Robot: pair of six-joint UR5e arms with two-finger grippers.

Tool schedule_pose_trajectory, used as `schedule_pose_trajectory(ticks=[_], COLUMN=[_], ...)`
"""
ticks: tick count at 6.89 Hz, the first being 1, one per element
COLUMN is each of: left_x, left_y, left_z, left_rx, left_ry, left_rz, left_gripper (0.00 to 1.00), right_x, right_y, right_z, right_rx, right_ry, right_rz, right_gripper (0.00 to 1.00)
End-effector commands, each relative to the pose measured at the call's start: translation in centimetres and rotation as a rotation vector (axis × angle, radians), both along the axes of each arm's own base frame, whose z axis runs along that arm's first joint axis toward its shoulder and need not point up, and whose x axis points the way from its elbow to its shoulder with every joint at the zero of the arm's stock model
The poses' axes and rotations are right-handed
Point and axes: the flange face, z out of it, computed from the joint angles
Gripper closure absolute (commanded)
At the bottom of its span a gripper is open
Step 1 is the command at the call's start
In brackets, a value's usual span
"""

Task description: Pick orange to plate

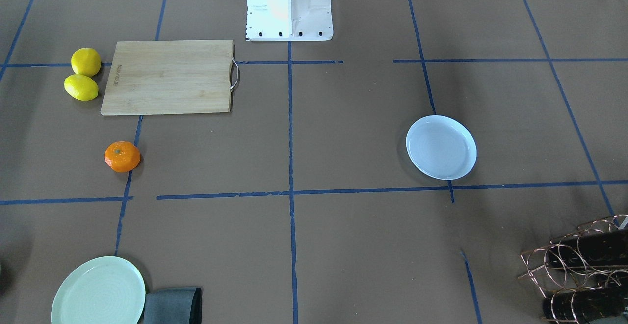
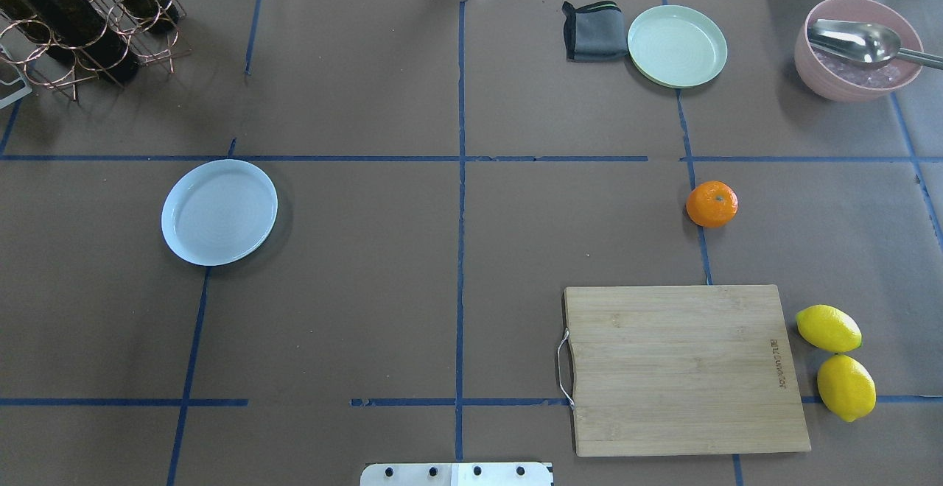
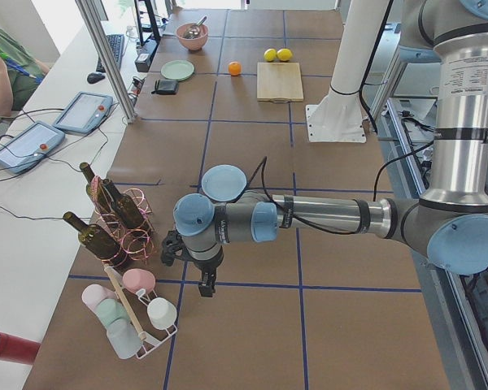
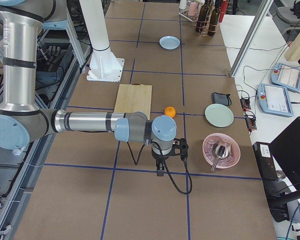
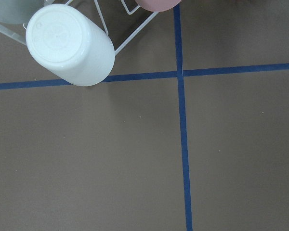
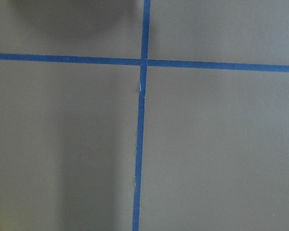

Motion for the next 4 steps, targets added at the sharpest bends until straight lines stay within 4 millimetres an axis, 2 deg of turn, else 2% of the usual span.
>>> schedule_pose_trajectory(ticks=[1, 2, 3, 4], left_x=[-0.1, 0.0, 0.2, 2.9], left_y=[-1.0, -1.4, -2.5, -3.7], left_z=[-1.4, -2.2, -4.6, -5.9], left_rx=[0.023, 0.067, 0.200, 0.303], left_ry=[-0.001, 0.006, -0.003, 0.003], left_rz=[-0.004, 0.001, -0.003, 0.051], left_gripper=[0.00, 0.00, 0.00, 0.00], right_x=[0.0, 0.0, -0.2, -0.4], right_y=[-0.3, -0.3, -1.0, -1.9], right_z=[-0.6, -1.0, -2.1, -3.1], right_rx=[0.005, 0.012, 0.033, 0.053], right_ry=[-0.001, -0.003, -0.035, -0.063], right_rz=[0.007, 0.008, 0.008, 0.007], right_gripper=[0.00, 0.00, 0.00, 0.00])
